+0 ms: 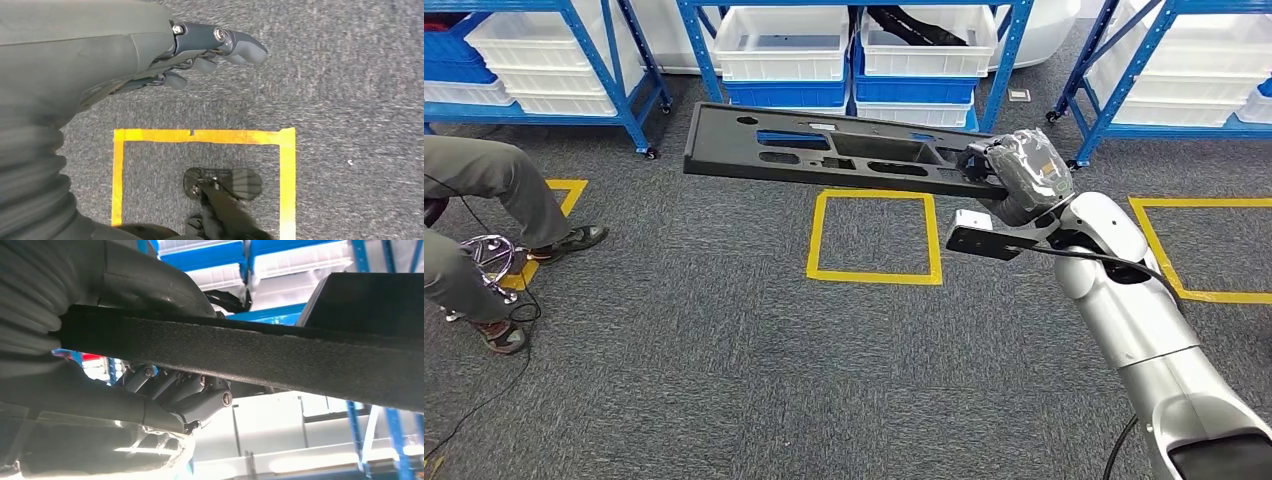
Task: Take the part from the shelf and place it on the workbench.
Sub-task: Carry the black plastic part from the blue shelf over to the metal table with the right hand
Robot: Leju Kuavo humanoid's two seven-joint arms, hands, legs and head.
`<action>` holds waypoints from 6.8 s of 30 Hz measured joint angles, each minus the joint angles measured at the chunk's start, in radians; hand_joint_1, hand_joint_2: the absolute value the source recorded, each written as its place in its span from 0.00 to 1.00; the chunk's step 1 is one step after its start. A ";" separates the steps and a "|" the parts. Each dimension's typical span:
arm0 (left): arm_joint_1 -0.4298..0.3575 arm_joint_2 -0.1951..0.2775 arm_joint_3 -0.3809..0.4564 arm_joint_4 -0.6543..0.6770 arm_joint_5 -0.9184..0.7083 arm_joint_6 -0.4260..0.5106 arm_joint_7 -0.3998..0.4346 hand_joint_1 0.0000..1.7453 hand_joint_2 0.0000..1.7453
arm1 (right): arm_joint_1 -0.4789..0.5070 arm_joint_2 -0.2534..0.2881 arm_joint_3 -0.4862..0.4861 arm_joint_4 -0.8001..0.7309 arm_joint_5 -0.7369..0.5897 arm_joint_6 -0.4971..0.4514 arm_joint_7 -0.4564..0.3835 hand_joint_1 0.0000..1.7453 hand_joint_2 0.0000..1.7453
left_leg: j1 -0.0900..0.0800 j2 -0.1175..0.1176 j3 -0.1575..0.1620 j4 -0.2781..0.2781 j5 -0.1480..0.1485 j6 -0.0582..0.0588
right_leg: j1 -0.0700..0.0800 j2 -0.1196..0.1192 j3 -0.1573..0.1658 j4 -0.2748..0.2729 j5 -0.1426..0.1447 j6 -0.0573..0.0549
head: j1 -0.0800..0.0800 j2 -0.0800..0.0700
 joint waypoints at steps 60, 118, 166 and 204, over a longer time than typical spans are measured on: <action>0.009 -0.002 0.012 0.000 -0.044 0.011 0.042 0.00 1.00 | 0.095 0.040 0.027 -0.073 0.105 -0.034 0.044 1.00 1.00 | 0.011 -0.002 -0.100 0.056 0.022 -0.018 | -0.008 -0.034 -0.002 0.015 -0.012 0.003 | -0.016 0.000; -0.006 -0.024 -0.030 0.001 -0.153 -0.010 0.111 0.00 1.00 | 0.381 -0.067 -0.139 -0.391 0.155 -0.051 0.068 1.00 1.00 | 0.007 -0.044 -0.175 0.242 -0.094 -0.015 | 0.002 0.006 -0.003 -0.004 0.008 -0.011 | 0.001 0.000; -0.011 -0.005 -0.029 0.010 -0.196 -0.095 0.451 0.00 1.00 | 0.318 -0.041 -0.075 -0.272 0.150 -0.056 0.054 1.00 1.00 | 0.004 -0.118 -0.007 -0.066 0.048 0.038 | -0.012 0.052 -0.095 0.199 -0.067 0.054 | 0.017 0.000; -0.012 -0.009 -0.028 0.011 -0.208 -0.118 0.428 0.00 1.00 | 0.276 -0.019 -0.065 -0.185 0.156 -0.072 0.051 1.00 1.00 | 0.008 -0.163 -0.021 -0.059 0.043 0.006 | -0.011 0.067 -0.016 0.013 0.010 0.035 | 0.014 0.000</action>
